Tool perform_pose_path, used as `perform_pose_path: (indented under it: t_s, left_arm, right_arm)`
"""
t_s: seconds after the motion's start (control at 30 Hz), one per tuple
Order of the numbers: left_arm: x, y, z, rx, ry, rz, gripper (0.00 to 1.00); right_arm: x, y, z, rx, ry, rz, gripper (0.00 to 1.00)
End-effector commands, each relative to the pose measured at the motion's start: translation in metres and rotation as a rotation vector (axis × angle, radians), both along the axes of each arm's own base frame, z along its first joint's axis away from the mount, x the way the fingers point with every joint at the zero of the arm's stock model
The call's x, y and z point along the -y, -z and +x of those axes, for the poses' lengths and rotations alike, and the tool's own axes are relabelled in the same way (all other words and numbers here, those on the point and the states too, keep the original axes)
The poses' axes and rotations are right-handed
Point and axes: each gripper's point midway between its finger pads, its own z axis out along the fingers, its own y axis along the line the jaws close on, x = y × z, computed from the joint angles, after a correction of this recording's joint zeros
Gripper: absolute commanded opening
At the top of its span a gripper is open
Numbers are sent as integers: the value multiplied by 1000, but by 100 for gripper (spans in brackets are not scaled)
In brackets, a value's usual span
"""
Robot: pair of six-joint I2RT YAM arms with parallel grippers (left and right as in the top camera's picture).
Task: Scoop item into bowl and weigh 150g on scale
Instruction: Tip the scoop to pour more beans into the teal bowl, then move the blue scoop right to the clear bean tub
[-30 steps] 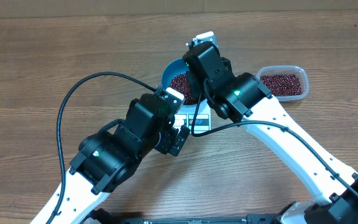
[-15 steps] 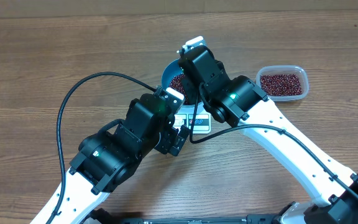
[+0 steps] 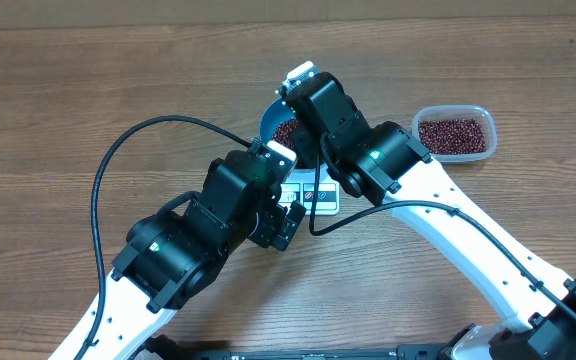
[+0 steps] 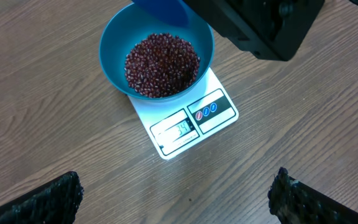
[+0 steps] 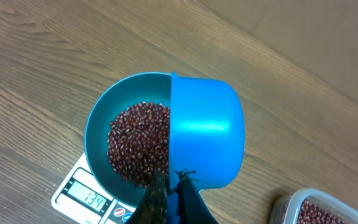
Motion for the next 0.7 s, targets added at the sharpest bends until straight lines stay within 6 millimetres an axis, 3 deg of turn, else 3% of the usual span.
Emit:
perform_pose_path:
  t_s: [0.0,0.23,0.47,0.53,0.6,0.67]
  left_arm:
    - [1,6,-1,-22,-4,-6,100]
    - [1,6,-1,-22,-4,-6,100]
    - [1,6,-1,-22,-4,-6,100]
    - [1,6,-1,-22,-4,-6,99]
    - [1,6,-1,-22,-4,-6,100]
    - [1,6,-1,-22,-4,-6,100]
  right_arm:
    - [1,-29,6,72,46,64,4]
    - [31,-48,24,201,285,74,4]
    - [66,-49,36,223,388,29,4]
    - [81,-48,41,216,441,43,4]
    - [117,-43,49,195,551,53,4]
    - [139,-39,51,182,613,50,4]
